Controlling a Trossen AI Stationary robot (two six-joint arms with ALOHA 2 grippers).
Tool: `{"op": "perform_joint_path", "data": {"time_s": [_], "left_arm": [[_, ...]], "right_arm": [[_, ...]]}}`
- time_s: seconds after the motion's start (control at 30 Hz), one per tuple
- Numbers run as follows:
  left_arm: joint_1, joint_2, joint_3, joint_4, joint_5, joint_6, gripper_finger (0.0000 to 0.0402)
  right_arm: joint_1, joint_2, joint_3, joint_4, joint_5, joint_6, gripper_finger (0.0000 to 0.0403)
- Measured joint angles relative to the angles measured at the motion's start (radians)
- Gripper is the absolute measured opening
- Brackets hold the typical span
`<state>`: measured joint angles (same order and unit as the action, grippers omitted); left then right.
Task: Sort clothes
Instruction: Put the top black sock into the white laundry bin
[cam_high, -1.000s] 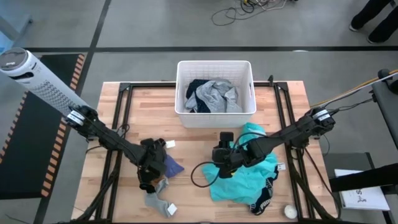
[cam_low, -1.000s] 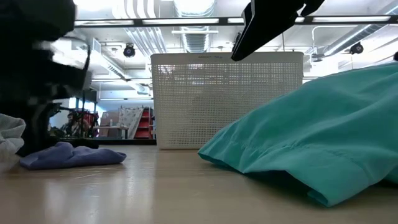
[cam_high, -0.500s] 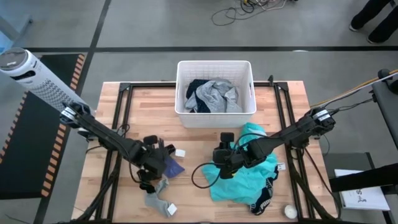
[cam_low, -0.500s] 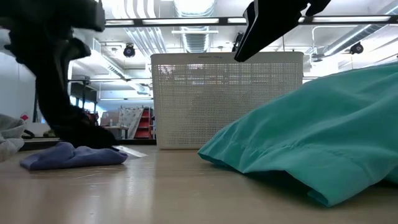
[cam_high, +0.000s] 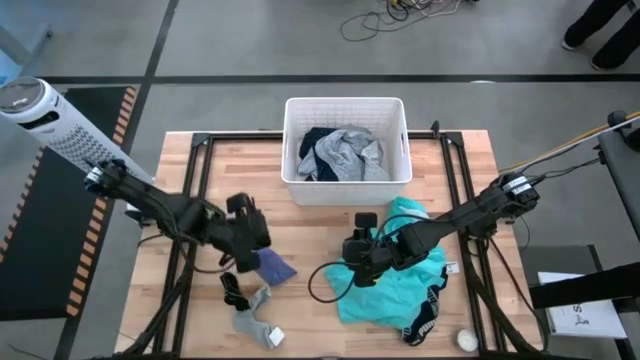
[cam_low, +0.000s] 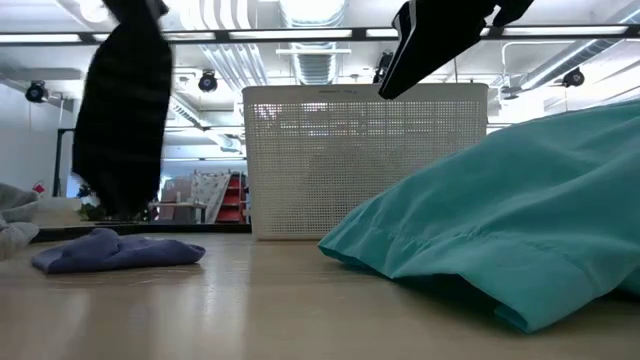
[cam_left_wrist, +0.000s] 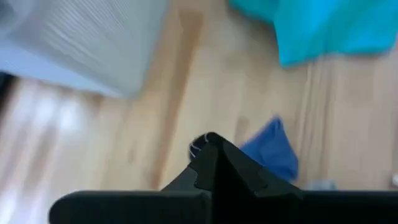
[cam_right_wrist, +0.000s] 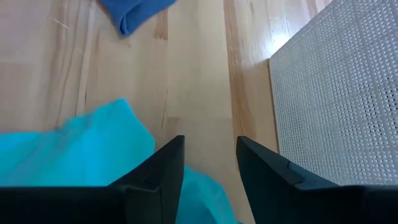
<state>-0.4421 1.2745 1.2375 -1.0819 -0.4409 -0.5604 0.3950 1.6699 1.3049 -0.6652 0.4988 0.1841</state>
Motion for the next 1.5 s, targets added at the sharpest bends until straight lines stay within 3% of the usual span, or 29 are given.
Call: {"op": "perform_joint_path", "data": {"time_s": [0.2,0.47,0.67,0.9,1.07,1.3,1.5], "left_arm": [[0.098,-0.021,0.126,0.02,-0.156,0.2,0.0],[0.309,-0.012,0.305,0.232,-0.163,0.547,0.0],[0.487,0.035,0.424,0.358,0.067,0.708,0.0],[0.621,0.145,0.471,0.364,0.216,0.753,0.0],[0.649,0.209,0.471,0.364,0.24,0.782,0.0],[0.664,0.26,0.471,0.383,0.258,0.813,0.0],[0.718,0.31,0.471,0.389,0.34,0.795,0.0]], "right_arm": [[0.0,0.0,0.014,-0.016,0.0,-0.001,0.0123],[0.005,0.0,0.016,-0.016,-0.001,-0.001,0.011],[0.016,0.0,0.013,-0.023,0.012,0.0,0.0085],[0.015,-0.008,-0.1,-0.011,0.155,0.014,0.0007],[0.018,-0.09,-0.277,0.218,0.113,-0.025,0.0002],[0.008,-0.334,-0.563,0.677,0.007,-0.174,0.0],[-0.022,-0.533,-0.685,0.786,-0.018,-0.238,0.0]]}}
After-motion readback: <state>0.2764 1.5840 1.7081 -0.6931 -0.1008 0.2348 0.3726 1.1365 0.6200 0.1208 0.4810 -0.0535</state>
